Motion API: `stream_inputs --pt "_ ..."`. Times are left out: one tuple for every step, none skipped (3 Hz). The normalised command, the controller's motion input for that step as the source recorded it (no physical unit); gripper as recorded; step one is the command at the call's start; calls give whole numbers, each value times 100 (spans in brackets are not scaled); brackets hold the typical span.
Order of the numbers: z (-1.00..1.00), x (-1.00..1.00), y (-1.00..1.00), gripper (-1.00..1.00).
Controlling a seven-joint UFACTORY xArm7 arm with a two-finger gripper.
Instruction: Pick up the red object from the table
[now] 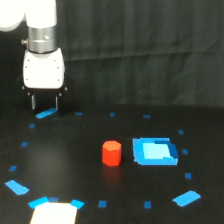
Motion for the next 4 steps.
stream_inputs --pt "-45 100 -82 100" --pt "-39 100 -85 100" --pt "-13 100 -83 100" --pt "-25 100 -100 93"
